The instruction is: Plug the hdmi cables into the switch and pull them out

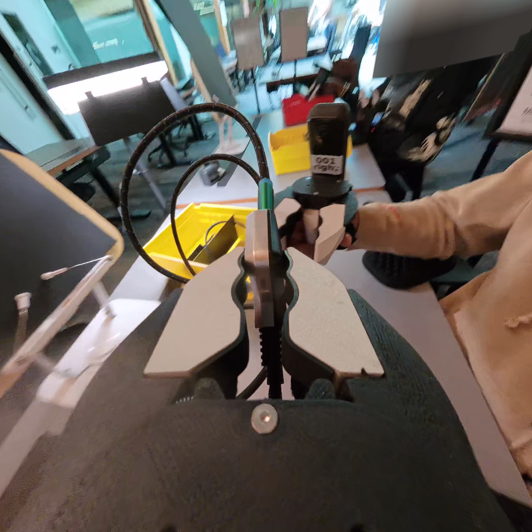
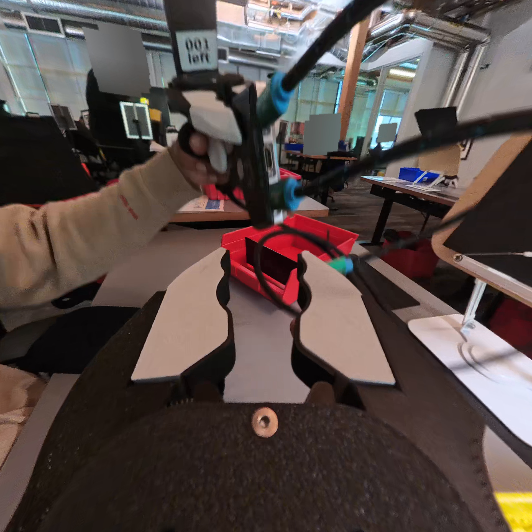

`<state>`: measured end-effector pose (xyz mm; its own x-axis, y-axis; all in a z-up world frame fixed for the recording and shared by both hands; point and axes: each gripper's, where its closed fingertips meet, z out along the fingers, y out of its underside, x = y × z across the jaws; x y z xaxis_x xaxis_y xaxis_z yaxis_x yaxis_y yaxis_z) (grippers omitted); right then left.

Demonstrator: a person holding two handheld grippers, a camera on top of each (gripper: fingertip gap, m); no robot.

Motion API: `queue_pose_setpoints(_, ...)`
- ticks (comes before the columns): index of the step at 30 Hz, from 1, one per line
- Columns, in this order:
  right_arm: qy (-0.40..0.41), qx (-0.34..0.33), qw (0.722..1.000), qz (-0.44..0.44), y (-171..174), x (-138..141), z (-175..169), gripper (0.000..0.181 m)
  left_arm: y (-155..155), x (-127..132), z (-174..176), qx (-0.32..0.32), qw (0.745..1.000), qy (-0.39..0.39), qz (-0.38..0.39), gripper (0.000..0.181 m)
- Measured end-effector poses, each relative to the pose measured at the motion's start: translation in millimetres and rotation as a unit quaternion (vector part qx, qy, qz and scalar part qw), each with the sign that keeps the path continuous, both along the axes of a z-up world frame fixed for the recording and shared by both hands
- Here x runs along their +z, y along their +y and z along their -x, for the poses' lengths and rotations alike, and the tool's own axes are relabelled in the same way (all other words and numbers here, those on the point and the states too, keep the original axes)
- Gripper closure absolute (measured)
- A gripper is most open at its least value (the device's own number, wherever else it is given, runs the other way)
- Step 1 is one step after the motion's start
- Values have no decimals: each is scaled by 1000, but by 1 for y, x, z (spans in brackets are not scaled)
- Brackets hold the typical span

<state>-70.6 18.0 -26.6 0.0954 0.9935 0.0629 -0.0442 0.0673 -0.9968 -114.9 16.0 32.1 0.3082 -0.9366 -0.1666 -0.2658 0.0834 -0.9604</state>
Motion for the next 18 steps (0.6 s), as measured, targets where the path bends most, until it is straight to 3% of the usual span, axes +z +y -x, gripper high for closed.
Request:
queue_pose_setpoints(3,-39,18,999,-3,9,-1,9,133,0,-18,-23,-46,997,-60,24,159)
queue_pose_setpoints(6,-52,46,997,-28,4,-16,10,154,4,-35,-35,-70,993,-85,53,159)
queue_pose_setpoints(9,-55,54,997,-32,5,-28,9,157,11,-47,-35,-72,989,-101,83,158)
queue_pose_setpoints(13,-18,65,997,29,16,-35,9,158,34,-51,-23,12,991,-116,60,145)
queue_pose_setpoints(15,3,56,997,57,27,-38,8,159,37,-38,-13,44,988,-144,45,136)
queue_pose_setpoints(18,53,34,994,87,44,-27,-2,159,34,-12,5,90,979,-180,15,141)
